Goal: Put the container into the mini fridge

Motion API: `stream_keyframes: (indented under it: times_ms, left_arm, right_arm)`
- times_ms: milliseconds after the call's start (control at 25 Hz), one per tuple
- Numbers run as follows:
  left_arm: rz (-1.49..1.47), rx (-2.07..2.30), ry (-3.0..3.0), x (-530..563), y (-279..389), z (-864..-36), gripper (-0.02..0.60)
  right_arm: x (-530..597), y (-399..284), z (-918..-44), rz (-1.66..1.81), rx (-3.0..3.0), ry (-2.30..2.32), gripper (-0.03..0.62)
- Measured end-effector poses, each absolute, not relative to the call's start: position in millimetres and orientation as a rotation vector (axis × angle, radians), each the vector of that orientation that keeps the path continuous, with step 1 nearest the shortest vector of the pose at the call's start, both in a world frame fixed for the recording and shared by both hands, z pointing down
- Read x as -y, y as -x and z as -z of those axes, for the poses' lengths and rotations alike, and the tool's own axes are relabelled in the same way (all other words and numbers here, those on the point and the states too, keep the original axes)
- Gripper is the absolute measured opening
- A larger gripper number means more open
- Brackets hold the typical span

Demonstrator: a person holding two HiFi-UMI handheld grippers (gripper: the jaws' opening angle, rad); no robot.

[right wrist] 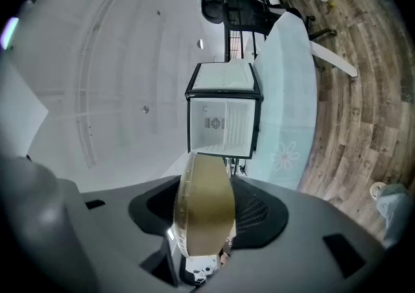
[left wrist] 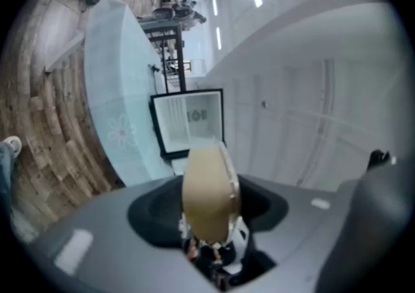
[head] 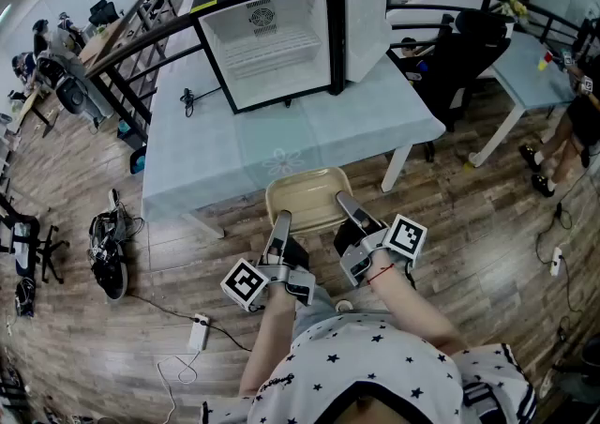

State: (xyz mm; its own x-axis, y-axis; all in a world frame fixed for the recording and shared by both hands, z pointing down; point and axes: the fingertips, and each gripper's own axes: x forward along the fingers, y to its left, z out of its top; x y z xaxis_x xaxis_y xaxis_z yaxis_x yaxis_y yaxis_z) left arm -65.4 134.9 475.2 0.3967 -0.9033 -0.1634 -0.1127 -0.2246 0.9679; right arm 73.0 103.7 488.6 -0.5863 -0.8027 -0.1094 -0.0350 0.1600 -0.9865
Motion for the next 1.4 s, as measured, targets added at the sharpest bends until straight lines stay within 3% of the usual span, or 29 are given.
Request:
stream_keyframes:
  times_ms: [800,1400]
  left_arm:
    - [0.974,0.912,-1.619,-112.4,66.6,-473.0,0.227]
    - [0.970,0.909,-1.610,-19.8,94.8,-466.2,0.225]
  right_arm:
    - [-81.1,-70.6,-483.0,1.478,-1.804,0.793,0.221]
    - [11.3,-43.2,-473.8,1.474,-1.811,0.808,0.222]
